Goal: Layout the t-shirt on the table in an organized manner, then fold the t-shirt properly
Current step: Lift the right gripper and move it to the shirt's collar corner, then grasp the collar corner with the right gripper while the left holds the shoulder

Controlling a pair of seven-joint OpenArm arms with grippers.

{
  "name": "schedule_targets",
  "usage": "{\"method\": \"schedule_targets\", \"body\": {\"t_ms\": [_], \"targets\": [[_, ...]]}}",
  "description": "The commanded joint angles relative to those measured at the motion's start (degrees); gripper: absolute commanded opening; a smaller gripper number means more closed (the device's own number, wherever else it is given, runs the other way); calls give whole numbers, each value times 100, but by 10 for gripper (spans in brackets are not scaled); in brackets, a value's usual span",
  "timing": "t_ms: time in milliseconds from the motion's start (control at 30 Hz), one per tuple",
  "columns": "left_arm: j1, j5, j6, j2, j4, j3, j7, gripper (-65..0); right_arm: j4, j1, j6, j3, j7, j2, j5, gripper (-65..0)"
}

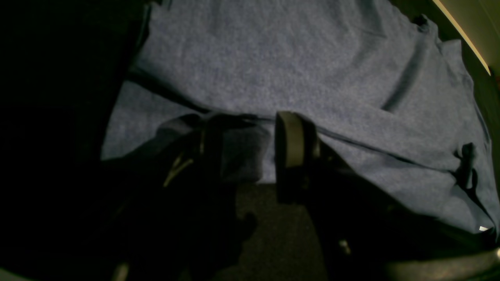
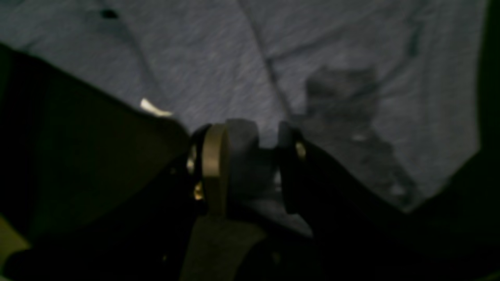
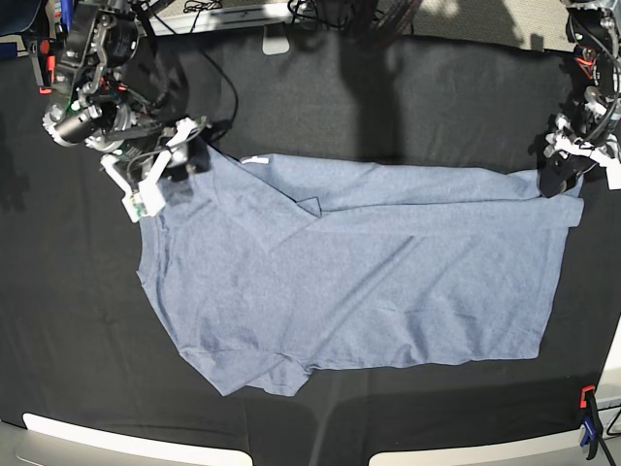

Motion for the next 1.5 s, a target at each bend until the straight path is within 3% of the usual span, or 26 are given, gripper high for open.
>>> {"method": "schedule_targets", "body": {"t_ms": [0, 400, 600, 1033, 1133, 1233, 1467], "targets": [[-44, -131, -73, -98, 81, -31, -140, -443, 79, 76, 39, 9, 168, 74, 11, -444], [-37, -131, -73, -98, 81, -31, -133, -443, 63, 398, 17, 11, 289, 592, 186, -444], [120, -131, -73, -111, 85, -31, -96, -443, 68, 396, 20, 26, 190, 603, 647, -444], [293, -114, -73, -114, 109, -31, 31, -443, 70, 396, 22, 26, 205, 603, 643, -444], [286, 57, 529, -114, 109, -31, -168, -443, 70, 396, 24, 26, 205, 603, 645, -444], [269, 170, 835, -116, 109, -31, -540, -443, 70, 396, 24, 26, 205, 603, 645, -444], [-4, 651, 1515, -118, 109, -33, -785, -443, 70, 396, 26, 26, 199, 603, 623, -444]]}}
